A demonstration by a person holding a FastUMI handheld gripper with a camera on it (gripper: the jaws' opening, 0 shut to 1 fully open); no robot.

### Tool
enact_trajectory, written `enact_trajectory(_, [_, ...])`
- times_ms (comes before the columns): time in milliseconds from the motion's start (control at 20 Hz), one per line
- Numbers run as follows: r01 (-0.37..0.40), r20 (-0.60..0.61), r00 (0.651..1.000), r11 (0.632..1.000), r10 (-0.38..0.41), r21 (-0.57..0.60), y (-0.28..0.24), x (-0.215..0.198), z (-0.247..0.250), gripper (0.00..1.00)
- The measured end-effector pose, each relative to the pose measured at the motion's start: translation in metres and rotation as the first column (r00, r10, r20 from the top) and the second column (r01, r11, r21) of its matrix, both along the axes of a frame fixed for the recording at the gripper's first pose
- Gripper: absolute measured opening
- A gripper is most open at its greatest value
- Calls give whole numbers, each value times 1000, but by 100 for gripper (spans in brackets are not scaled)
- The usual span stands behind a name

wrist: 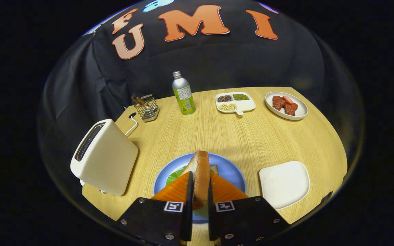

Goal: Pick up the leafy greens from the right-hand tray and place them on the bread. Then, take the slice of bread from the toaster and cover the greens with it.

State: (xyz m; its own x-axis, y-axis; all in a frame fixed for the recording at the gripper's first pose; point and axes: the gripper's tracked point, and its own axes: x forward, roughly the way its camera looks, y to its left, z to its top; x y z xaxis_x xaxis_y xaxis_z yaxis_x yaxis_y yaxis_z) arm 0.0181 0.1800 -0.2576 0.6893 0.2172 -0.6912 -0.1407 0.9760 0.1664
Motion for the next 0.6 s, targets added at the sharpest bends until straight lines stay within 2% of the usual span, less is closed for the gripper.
enact_trajectory(200, [-29,-13,1000,997,28,-77,-14,4,-11,39])
enact_trajectory(450, [-116,-34,993,981,112,-153,-13,3,-24,78])
enact_trajectory(600, [-153,-36,988,975,149,-164,-8,1,-28,94])
